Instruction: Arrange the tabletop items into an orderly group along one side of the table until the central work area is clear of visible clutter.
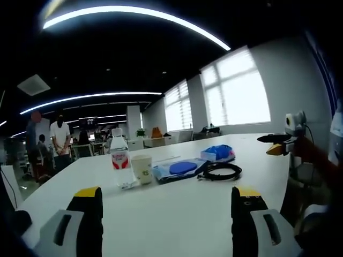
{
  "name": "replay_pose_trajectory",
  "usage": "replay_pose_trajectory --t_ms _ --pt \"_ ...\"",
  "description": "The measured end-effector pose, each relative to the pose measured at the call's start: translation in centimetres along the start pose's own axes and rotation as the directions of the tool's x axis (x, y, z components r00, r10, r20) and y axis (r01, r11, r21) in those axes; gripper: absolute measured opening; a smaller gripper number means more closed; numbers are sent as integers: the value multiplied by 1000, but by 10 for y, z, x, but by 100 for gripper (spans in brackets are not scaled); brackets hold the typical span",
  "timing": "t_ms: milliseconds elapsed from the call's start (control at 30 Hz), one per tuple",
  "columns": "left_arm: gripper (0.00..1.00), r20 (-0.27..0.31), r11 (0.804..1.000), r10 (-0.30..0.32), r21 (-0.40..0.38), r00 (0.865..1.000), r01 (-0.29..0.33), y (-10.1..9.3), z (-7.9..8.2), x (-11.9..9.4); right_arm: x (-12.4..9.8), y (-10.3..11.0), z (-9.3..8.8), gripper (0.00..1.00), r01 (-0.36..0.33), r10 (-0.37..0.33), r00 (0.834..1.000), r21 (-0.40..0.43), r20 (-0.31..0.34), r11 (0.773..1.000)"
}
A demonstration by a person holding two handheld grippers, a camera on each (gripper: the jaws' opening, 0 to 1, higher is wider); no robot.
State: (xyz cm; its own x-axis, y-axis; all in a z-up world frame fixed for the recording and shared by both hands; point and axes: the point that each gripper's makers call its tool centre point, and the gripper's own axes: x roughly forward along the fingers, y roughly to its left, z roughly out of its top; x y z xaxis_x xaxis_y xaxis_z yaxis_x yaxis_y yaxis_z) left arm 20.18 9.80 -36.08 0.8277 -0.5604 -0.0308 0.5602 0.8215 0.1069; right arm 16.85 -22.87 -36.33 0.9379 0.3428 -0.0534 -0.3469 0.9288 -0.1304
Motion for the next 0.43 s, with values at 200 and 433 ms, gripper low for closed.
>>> replay_pose_trajectory --t_ms 200,433 --pt "100 -7 1000 8 -4 1000 -8 2 -2 -1 1 2 -1 92 -4 4 1000 1 2 1000" --pt "100 -14 1000 -1 -2 1000 1 -2 -3 1 2 4 -7 92 -14 14 1000 4 -14 1000"
